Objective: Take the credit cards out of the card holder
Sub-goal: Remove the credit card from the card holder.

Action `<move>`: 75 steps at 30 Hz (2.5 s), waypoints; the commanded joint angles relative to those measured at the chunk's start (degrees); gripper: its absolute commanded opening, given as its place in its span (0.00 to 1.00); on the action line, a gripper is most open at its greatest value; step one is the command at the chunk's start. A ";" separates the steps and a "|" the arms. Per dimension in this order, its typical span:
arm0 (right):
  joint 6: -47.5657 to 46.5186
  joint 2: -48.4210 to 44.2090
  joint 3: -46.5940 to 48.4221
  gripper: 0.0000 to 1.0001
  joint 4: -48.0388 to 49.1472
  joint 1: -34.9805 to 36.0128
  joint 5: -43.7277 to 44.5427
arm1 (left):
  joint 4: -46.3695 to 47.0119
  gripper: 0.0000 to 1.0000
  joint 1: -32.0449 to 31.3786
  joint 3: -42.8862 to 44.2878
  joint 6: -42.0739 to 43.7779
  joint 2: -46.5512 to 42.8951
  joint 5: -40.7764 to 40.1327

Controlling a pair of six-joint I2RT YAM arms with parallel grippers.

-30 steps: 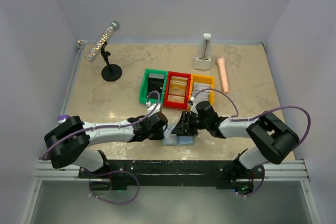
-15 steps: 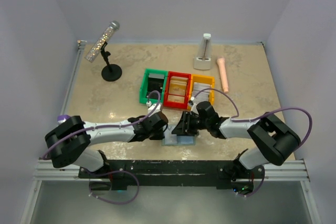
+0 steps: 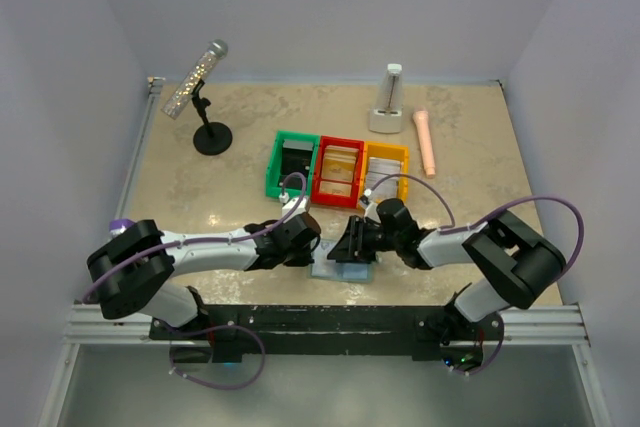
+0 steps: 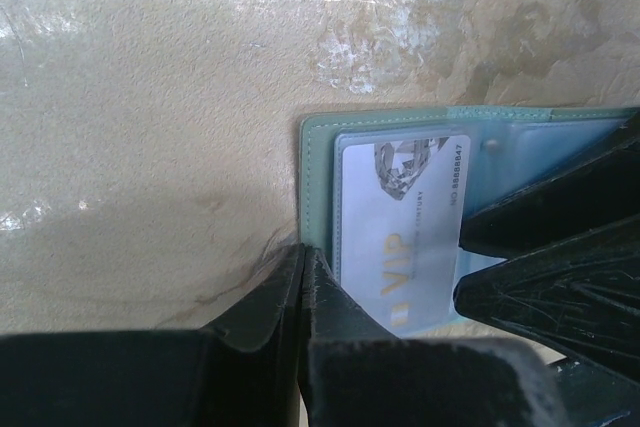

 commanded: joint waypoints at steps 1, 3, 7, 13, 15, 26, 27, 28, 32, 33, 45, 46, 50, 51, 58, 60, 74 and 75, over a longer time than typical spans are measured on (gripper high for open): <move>1.67 -0.49 -0.69 0.46 6.54 0.40 -1.17 | -4.08 0.01 -0.85 -3.64 -0.58 5.03 4.78; 1.50 -1.02 -0.95 0.47 5.84 0.40 -0.64 | -4.08 0.01 -0.85 -3.81 -0.76 5.11 4.60; 1.15 -1.64 -0.87 0.48 4.26 0.40 -0.11 | -4.17 0.00 -0.85 -3.90 -1.02 5.03 4.34; 0.62 -1.37 -0.69 0.50 1.71 0.31 1.03 | -4.96 0.03 -0.85 -3.99 -1.46 4.41 3.64; 0.36 -1.29 -0.60 0.50 0.92 0.31 1.47 | -5.57 0.09 -0.85 -3.99 -1.64 3.71 3.28; -0.61 -0.93 -0.25 0.50 -1.02 0.31 2.00 | -8.38 0.26 -0.76 -3.37 -1.02 -1.56 2.05; -0.70 -0.85 -0.25 0.50 -1.02 0.22 2.00 | -8.73 0.26 -0.76 -3.29 -0.85 -2.00 1.88; -0.70 -1.02 -0.25 0.50 -1.19 0.22 2.09 | -9.09 0.26 -0.76 -3.02 -0.85 -2.35 1.79; -1.05 -1.46 -0.08 0.50 -2.07 0.31 2.18 | -11.10 0.26 -0.50 -2.49 -0.49 -4.29 0.65; -1.14 -1.55 -0.08 0.50 -2.33 0.31 2.26 | -11.55 0.26 -0.41 -2.49 -0.32 -4.90 0.21; -1.58 -1.73 0.10 0.51 -2.95 0.31 2.00 | 2.76 0.45 -0.06 -9.43 1.17 -17.64 3.81; -1.67 -1.73 0.19 0.51 -3.04 0.22 2.00 | 3.56 0.51 -0.06 -9.79 1.18 -18.61 4.07; -1.84 -1.46 0.36 0.51 -3.30 0.31 1.91 | 5.67 0.63 -0.06 -10.05 2.40 -20.37 4.86; -1.76 -1.29 0.45 0.51 -3.30 0.22 1.83 | 6.29 0.63 -0.06 -10.05 2.49 -20.29 5.30; -1.75 -1.37 0.72 0.51 -3.65 0.31 1.83 | 12.17 0.63 -0.06 -9.97 3.37 -16.78 8.03; -1.93 -1.37 0.98 0.51 -3.92 0.31 1.74 | 12.09 0.63 -0.06 -9.70 3.37 -15.46 8.20; -2.11 -1.29 1.16 0.52 -4.53 0.31 1.56 | 19.48 0.63 -0.06 -10.76 3.20 -10.62 10.05; -2.11 -1.29 1.16 0.52 -4.53 0.31 1.65 | 19.48 0.62 -0.06 -10.76 3.02 -10.36 10.14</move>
